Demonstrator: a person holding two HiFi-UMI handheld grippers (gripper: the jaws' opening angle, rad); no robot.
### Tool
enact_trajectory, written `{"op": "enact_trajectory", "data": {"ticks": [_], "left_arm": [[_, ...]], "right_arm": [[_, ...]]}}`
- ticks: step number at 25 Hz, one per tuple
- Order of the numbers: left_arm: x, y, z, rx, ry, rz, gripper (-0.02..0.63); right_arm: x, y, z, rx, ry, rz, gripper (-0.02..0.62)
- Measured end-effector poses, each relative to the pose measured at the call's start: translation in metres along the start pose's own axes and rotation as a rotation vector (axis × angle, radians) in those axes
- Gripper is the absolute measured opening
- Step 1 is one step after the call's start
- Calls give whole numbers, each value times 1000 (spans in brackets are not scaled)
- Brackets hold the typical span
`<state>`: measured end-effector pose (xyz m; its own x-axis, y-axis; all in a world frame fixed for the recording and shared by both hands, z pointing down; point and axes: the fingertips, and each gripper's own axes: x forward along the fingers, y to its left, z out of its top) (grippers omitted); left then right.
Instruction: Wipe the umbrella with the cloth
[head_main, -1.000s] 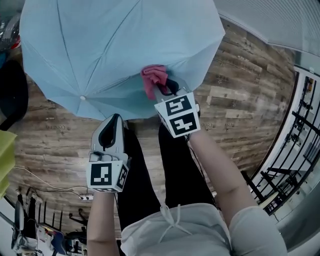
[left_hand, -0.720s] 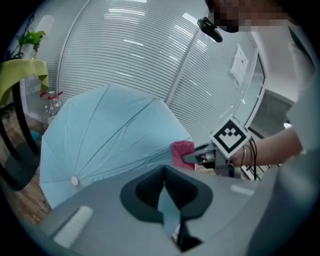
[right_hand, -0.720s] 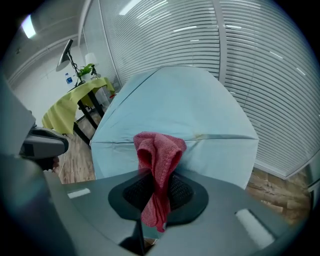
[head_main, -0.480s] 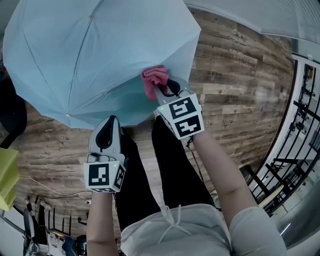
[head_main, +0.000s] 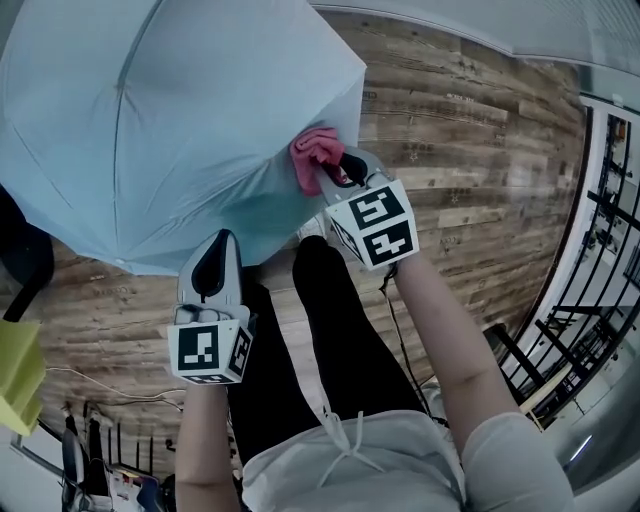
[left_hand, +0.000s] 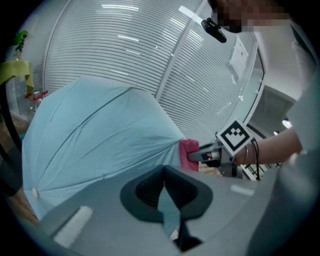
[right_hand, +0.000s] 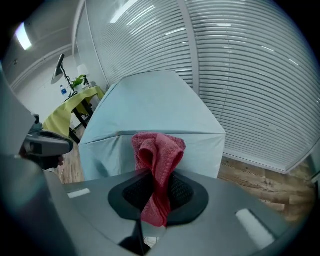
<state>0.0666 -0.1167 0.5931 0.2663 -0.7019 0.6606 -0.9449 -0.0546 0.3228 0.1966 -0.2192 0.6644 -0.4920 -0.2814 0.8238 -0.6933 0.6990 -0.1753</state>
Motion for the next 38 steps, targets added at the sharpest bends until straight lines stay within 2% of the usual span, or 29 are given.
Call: {"op": "enact_trajectory", "data": {"ticks": [10, 16, 23, 27, 32, 35, 38], "left_arm": [[29, -17, -1, -12, 25, 30, 6], [46, -20, -6, -46, 30, 60, 6], [62, -31, -9, -77, 22, 65, 6], [62, -39, -6, -81, 15, 43, 6], [44, -39, -3, -69, 10, -8, 6], [25, -29, -10, -37, 18, -46, 6], [-6, -12, -24, -9, 33, -77, 6]], "right_arm": [[23, -74, -12, 114, 28, -72, 60], [42, -119, -23, 136, 79, -154, 60], [44, -147, -33, 132, 116, -190, 60], [33, -149, -35, 115, 130, -215, 60], [8, -137, -39, 124, 134, -288, 60], [-8, -117, -45, 153, 133, -347, 60], [-25, -75, -56, 187, 131, -368, 60]]}}
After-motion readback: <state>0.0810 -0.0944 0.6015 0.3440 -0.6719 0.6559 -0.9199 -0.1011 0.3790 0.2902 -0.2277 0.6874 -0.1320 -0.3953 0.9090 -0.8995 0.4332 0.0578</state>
